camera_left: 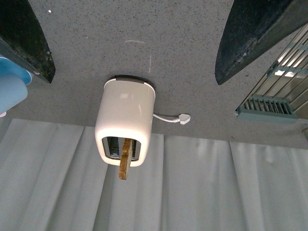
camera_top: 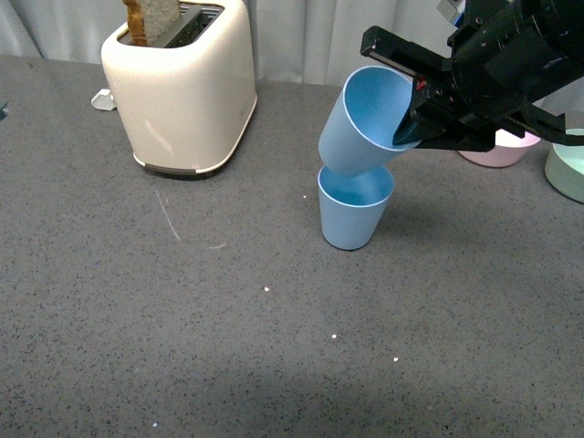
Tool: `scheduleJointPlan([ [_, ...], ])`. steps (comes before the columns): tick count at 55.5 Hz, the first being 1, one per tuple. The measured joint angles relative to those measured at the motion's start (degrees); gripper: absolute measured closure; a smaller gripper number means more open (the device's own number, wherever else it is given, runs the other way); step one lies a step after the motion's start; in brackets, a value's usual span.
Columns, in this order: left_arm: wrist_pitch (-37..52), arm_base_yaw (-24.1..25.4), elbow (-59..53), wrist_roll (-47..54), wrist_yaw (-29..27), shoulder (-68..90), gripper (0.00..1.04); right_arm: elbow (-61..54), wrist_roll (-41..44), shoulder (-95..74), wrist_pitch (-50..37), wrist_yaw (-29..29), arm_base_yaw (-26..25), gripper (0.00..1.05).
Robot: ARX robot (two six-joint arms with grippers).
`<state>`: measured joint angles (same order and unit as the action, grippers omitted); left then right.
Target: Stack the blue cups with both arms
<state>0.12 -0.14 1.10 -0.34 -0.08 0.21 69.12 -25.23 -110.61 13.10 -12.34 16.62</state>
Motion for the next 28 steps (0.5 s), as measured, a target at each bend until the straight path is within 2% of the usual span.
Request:
scheduleJointPlan([
  [11, 0.0, 0.0, 0.0, 0.02, 0.0, 0.0, 0.07, -0.09, 0.0, -1.27, 1.22, 0.42, 0.04, 1.03],
  [26, 0.0, 0.0, 0.0, 0.02, 0.0, 0.0, 0.07, -3.19, -0.2, 2.19, -5.4, -0.63, -0.11, 0.47],
  [28, 0.0, 0.0, 0.0, 0.02, 0.0, 0.0, 0.07, -8.35, 3.08, 4.66, -17.75, 7.93, 0.37, 0.51],
])
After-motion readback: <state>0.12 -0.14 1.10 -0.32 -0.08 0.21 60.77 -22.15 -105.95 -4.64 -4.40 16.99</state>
